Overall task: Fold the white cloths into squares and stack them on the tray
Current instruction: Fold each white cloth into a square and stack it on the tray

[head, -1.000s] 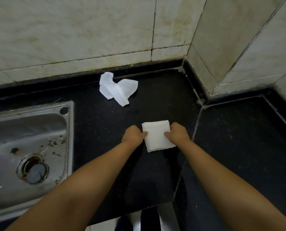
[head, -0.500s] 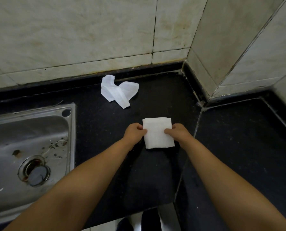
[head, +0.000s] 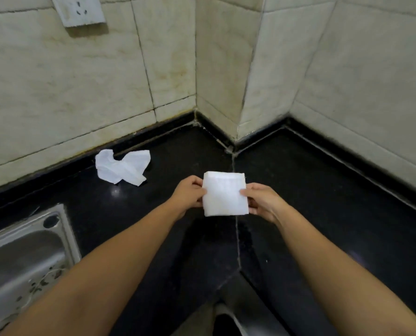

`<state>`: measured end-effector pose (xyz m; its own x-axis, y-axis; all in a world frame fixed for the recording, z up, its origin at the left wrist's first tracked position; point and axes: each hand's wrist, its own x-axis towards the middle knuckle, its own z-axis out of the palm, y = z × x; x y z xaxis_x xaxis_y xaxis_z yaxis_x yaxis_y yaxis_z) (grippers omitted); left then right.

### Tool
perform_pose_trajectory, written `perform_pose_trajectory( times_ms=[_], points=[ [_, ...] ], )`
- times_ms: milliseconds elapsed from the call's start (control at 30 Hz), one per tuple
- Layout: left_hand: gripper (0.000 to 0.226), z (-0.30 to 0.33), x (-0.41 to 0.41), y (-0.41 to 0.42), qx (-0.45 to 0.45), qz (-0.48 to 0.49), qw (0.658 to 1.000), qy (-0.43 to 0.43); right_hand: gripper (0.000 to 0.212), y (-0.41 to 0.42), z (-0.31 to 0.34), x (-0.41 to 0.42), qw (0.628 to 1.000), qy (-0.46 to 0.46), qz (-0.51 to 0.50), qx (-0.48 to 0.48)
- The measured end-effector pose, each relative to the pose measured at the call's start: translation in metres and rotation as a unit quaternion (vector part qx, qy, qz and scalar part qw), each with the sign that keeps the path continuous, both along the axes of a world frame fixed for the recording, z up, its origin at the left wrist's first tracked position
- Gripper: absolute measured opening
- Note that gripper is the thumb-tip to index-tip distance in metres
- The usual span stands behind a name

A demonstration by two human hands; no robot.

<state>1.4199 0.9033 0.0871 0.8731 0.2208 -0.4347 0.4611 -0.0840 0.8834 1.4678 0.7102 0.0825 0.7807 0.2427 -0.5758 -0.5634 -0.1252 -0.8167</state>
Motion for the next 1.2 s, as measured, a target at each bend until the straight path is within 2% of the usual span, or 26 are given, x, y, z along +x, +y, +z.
perform_pose_trajectory(
  times_ms=[133, 367, 533, 800, 1000, 1200],
  points=[
    [0.015, 0.008, -0.019, -0.048, -0.005, -0.081, 0.997, -0.004, 0.009, -0.050, 0.003, -0.060, 0.991, -0.070, -0.103, -0.044],
    [0.015, 0.013, -0.073, -0.174, -0.032, -0.254, 0.967, -0.015, 0.009, -0.161, 0.010, -0.187, 0.948, -0.091, -0.299, -0.063],
    [0.018, 0.025, -0.129, -0.276, -0.025, -0.395, 0.918, -0.021, 0.009, -0.244, 0.013, -0.291, 0.893, -0.102, -0.431, -0.083],
    [0.022, 0.024, -0.287, -0.464, -0.049, -0.589, 0.806, -0.024, 0.009, -0.375, 0.020, -0.510, 0.790, -0.093, -0.599, -0.096],
    [0.021, 0.031, -0.451, -0.605, -0.096, -0.664, 0.741, -0.019, 0.010, -0.477, 0.032, -0.688, 0.720, -0.082, -0.679, -0.119],
    [0.020, 0.052, -0.575, -0.714, -0.130, -0.699, 0.703, 0.004, 0.017, -0.564, 0.058, -0.816, 0.667, -0.093, -0.726, -0.141]
  ],
)
